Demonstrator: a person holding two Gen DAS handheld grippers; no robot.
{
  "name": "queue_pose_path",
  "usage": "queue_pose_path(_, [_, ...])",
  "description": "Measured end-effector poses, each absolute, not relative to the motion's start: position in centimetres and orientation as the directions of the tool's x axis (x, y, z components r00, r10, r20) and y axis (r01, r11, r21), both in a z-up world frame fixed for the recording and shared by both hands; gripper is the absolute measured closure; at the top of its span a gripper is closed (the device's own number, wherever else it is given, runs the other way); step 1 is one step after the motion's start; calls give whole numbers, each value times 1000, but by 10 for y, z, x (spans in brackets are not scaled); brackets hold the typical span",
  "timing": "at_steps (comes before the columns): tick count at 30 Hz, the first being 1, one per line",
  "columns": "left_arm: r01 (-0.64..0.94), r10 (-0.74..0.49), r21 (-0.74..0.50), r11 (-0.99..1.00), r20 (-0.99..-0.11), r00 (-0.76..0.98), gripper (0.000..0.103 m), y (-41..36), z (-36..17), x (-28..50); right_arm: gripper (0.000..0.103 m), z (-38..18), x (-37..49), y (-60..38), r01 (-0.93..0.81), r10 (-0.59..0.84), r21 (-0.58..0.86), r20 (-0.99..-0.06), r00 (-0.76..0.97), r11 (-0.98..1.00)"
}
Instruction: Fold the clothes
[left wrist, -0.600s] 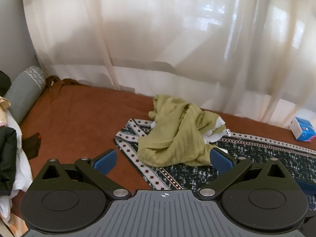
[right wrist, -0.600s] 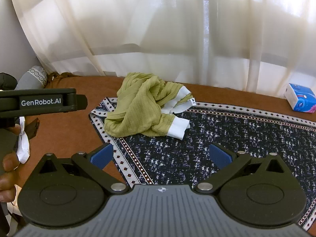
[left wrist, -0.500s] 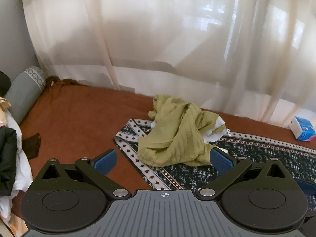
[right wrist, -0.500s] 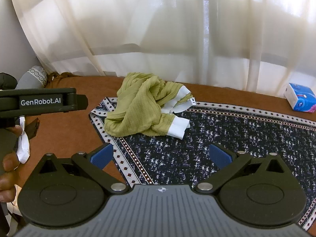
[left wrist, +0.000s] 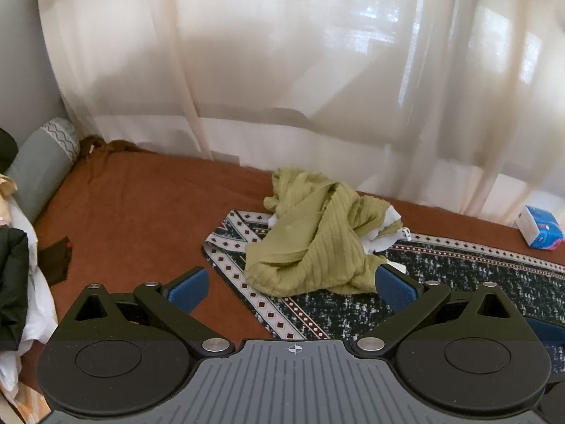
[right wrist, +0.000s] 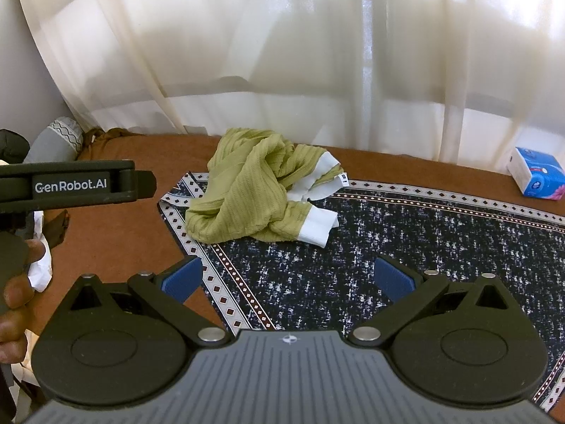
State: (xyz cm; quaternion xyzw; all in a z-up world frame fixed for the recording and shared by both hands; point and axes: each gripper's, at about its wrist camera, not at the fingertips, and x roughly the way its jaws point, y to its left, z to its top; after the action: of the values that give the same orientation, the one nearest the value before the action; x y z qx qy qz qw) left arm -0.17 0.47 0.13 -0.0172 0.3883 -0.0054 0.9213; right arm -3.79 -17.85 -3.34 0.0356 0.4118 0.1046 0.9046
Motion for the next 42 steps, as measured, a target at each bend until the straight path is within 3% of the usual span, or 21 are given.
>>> queue_pose_path(42, [7, -35, -42, 999, -730, 682, 0, 5, -4, 3, 0, -33, -33, -175, -175, 212, 130, -742, 635, 976])
